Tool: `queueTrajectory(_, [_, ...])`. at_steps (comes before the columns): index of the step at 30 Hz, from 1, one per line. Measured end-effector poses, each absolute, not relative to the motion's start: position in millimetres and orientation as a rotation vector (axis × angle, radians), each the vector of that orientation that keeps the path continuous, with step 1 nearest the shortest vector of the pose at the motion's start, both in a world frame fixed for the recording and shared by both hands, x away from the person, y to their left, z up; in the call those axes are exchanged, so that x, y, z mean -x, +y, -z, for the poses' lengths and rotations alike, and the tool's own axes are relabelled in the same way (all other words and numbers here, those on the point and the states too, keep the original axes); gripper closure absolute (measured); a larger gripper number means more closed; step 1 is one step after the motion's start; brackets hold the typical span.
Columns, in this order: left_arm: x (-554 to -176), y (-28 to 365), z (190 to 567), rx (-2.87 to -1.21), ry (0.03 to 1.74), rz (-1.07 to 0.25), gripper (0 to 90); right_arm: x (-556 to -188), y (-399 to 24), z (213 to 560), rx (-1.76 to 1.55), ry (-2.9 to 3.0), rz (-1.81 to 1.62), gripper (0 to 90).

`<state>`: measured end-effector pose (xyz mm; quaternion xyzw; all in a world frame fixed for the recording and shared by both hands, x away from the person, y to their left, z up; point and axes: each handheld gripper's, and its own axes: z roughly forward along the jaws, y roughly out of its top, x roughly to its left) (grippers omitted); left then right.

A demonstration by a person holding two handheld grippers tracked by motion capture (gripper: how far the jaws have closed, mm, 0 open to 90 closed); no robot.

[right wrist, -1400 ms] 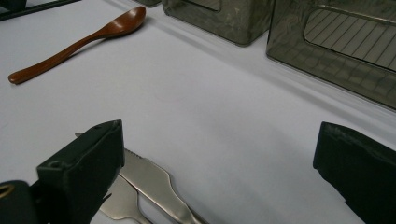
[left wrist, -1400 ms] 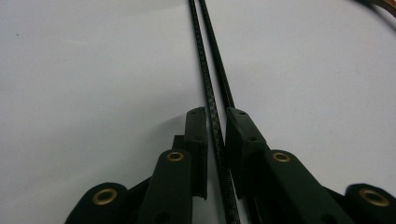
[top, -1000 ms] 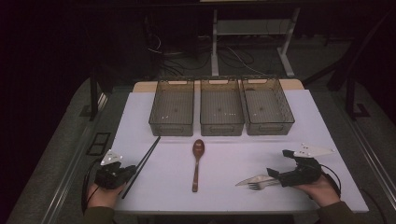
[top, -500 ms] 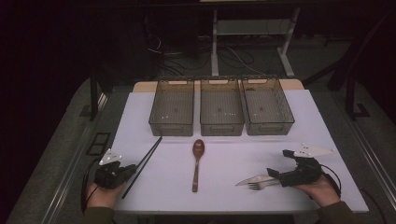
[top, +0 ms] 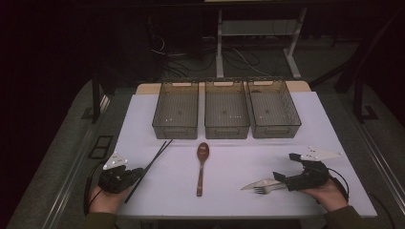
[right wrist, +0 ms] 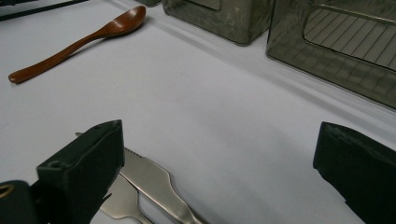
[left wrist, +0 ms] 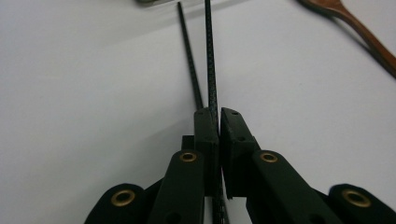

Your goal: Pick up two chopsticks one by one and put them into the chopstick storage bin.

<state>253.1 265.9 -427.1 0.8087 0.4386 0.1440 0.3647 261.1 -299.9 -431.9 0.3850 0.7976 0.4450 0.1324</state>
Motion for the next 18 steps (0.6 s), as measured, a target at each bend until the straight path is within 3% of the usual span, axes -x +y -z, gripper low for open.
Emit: queueTrajectory(18, [-266,240,417,-2.098,0.974,-0.302,85.0,-259,-299,434,-1.094,2.317,-1.319,1.5])
